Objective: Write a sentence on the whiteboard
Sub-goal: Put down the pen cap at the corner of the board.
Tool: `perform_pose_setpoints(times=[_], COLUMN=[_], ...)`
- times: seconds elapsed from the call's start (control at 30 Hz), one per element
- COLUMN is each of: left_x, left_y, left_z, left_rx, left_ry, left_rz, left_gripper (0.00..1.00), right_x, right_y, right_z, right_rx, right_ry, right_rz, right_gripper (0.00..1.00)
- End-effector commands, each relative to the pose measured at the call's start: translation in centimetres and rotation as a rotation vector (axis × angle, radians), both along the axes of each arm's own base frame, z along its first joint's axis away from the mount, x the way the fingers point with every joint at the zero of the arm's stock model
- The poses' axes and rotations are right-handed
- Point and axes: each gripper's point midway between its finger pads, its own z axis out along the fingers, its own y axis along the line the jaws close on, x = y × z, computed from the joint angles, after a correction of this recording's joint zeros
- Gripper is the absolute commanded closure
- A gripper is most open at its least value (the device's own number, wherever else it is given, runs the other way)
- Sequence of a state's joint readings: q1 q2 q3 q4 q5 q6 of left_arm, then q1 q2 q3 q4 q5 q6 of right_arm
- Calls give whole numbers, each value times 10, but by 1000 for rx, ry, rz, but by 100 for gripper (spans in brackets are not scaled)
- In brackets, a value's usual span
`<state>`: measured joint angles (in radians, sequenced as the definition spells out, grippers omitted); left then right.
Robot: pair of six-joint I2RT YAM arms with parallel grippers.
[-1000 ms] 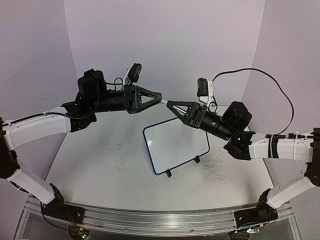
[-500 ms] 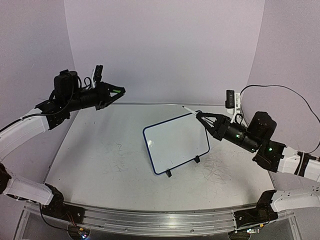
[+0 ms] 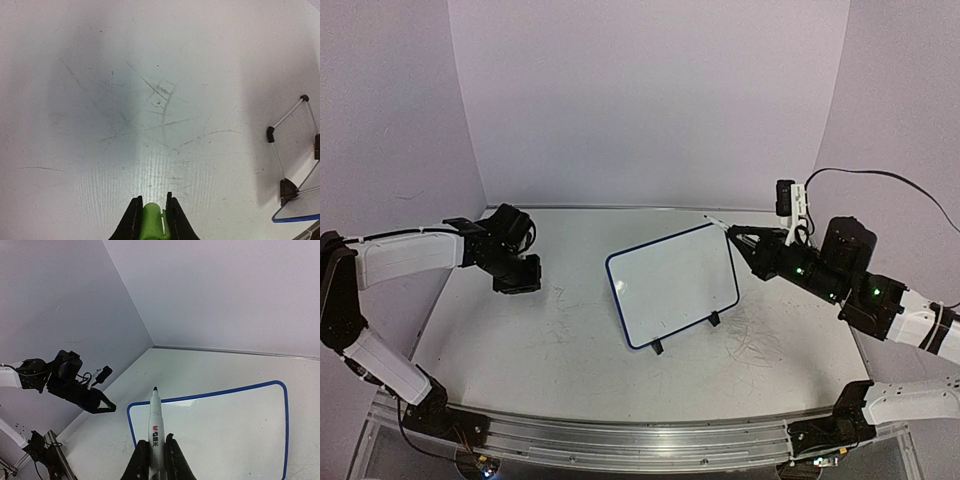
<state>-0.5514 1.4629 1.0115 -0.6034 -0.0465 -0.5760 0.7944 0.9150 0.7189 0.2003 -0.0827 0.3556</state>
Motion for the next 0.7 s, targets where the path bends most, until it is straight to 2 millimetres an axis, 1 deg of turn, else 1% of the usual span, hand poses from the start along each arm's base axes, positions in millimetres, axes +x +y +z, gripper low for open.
perform_pose_setpoints(times=[0.0,0.17,0.33,0.4,0.53,0.67], left_x=[5,10,19,19,15,16], left_y=[20,17,11,10,7,8], left_z=[-17,-45,-60,-67,-89,-92], left_rx=[196,279,274,273,255,258], left_ry=[-17,2,-10,-5,30,20], left_rz=[6,5,2,4,-2,6], left_gripper=[100,98,97,96,93,90], right_x=[2,-1,-3,-4,-5,-6], right_y=[-4,-6,-8,-9,-10,-10], right_z=[17,20,24,24,23,19], right_rx=[21,38,50,55,68,73], right_ry=[-37,-39,-47,-47,-43,-37], right_rz=[-22,-20,-18,-21,-21,-18], right_gripper=[100,100,100,100,100,100])
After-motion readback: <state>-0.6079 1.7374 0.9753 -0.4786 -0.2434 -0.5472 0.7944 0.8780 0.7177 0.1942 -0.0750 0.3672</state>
